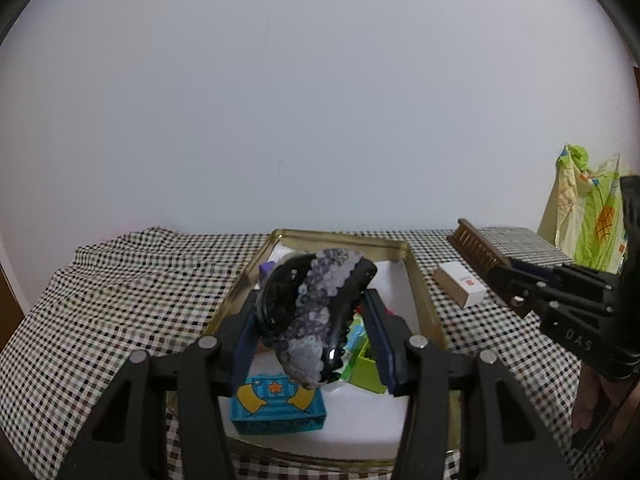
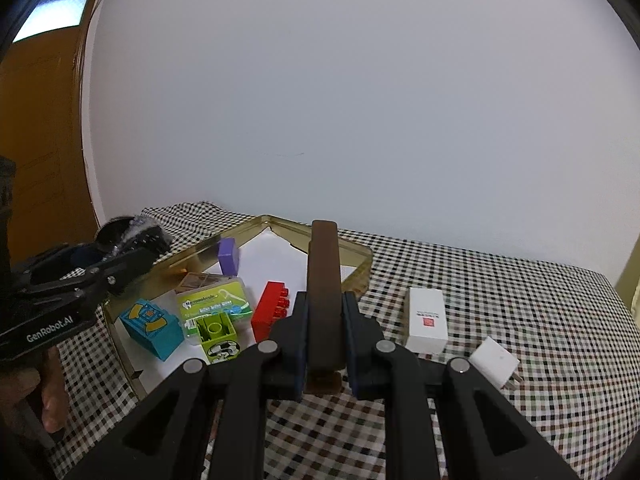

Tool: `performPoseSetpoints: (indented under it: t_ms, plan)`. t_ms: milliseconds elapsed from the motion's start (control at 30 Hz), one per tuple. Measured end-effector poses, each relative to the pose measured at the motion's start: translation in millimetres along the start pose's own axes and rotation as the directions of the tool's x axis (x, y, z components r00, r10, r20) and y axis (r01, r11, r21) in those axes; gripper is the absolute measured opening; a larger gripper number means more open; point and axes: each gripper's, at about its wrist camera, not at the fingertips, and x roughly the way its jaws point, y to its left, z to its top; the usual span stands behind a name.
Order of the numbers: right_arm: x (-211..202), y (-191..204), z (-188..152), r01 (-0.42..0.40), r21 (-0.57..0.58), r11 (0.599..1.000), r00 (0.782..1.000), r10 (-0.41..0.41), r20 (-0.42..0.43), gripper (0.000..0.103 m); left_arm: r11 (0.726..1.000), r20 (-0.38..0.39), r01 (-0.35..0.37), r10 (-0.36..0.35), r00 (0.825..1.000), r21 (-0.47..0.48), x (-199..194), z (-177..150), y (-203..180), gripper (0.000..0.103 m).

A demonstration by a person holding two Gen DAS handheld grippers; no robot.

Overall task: Organize rigid objects
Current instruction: 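Carry the brown bar and black-grey pouch over the gold tin with both tools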

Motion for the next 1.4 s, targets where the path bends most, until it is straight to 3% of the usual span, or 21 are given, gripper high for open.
performPoseSetpoints:
  t_ms: [500, 1133, 1400]
  plan:
    - [12.8, 11.5, 8.7, -0.042, -0.015, 0.999, 0.999, 0.041, -0.029, 0.017, 0.999, -0.111, 0.014, -0.019, 0.994, -0.05, 28.2, 0.2, 19.4, 0.049]
    - [48.5, 32.0, 24.2, -0.097, -0.062, 0.993, 0.988, 0.089, -0.123, 0.017, 0.998, -0.18, 0.007, -0.017, 0.984, -0.056, 58.4, 11.6, 42.3, 0.049]
    - [66.1, 33.0, 24.1, -0.105, -0.064, 0.992, 0.979, 0.092, -0.181, 0.018, 0.997, -0.244, 0.009, -0.029, 0.969, -0.083, 77.7, 11.2, 47.4, 0.049]
